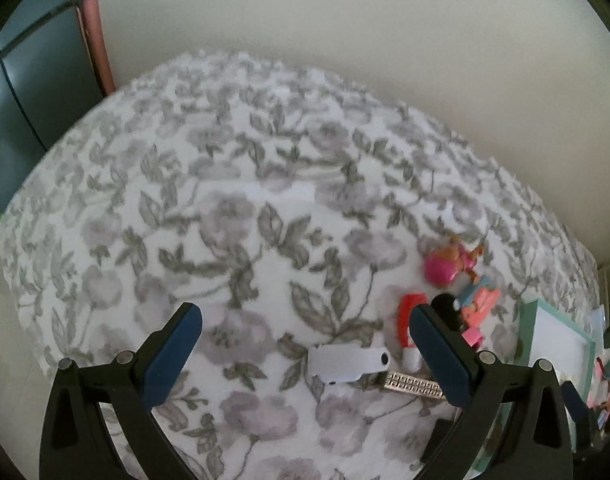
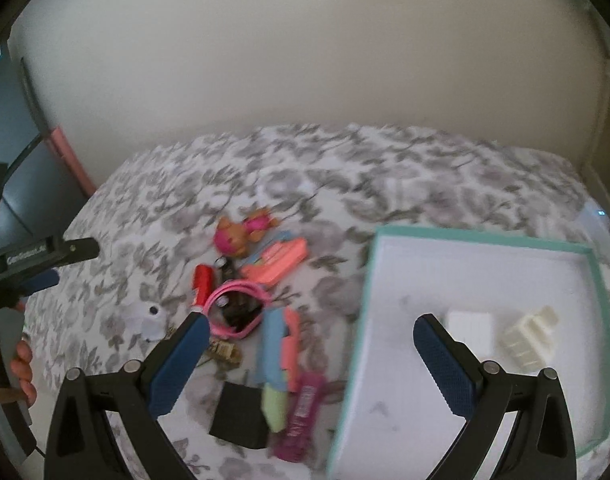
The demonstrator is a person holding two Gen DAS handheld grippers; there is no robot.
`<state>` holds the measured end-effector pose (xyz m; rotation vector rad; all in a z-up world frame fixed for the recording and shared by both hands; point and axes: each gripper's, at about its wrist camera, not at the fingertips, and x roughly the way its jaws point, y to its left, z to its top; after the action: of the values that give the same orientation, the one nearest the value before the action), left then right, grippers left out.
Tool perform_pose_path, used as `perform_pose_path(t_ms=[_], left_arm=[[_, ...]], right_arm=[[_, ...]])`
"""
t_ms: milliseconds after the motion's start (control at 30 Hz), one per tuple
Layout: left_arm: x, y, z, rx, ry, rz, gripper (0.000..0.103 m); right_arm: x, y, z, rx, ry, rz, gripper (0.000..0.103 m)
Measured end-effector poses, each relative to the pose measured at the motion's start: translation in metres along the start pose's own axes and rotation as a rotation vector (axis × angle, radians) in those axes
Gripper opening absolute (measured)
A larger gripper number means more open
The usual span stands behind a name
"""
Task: Organize rigid objects
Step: 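Grasp the white cylindrical roll with the left tool while the right tool grasps the blue highlighter, then carry the white roll with the left tool while the right tool carries the highlighter over the tray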
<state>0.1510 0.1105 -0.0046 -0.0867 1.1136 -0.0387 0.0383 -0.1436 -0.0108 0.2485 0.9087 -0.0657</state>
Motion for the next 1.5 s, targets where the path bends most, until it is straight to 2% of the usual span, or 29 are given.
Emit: perform_pose_path(t_ms=[100,267,333,467,567,733,833,967,1233,1500], left_arm=[[0.017,-0.002,-0.004,-0.001,0.061,-0.016,0.103],[0.041,-0.013,-0.012,0.012,0.142,-0.04,0.103],[0.046,-0.016,-0.015,0.016,0.163,-0.053,0.103],[0.056,-0.022,-0.021,0.022,0.193,-0.077,0.101],[0.064,-0.023,-0.023,0.016,0.218,-0.088,0.085],[0.077,-0.022,-0.029,0.005,0.255,-0.088,0.074],[0.079,-0.024,-0.033,0.006,0.26,-0.102,0.069],[0.079,-0.029,-0.034,0.038,0.245,-0.082,0.067],[0.086,-0.038,-0.036,0.085,0.235,-0.031,0.066],[0.082,-0.034,-0.036,0.061,0.223,-0.048,0.06]], right_arm=[[0.016,0.01,-0.004,-0.023,0.037,0.009,0.096],[0.039,0.017,-0.01,-0.029,0.094,0.023,0.077],[0.044,0.018,-0.012,-0.03,0.11,0.034,0.065],[0.055,0.019,-0.016,-0.027,0.139,0.036,0.05],[0.06,0.019,-0.019,-0.017,0.153,0.042,0.04],[0.064,0.015,-0.022,-0.009,0.159,0.029,0.031],[0.067,0.01,-0.023,0.016,0.165,0.031,0.027],[0.072,0.006,-0.027,0.032,0.177,0.035,0.023],[0.072,0.006,-0.027,0.031,0.18,0.031,0.022],[0.07,0.002,-0.026,0.061,0.178,0.034,0.022]])
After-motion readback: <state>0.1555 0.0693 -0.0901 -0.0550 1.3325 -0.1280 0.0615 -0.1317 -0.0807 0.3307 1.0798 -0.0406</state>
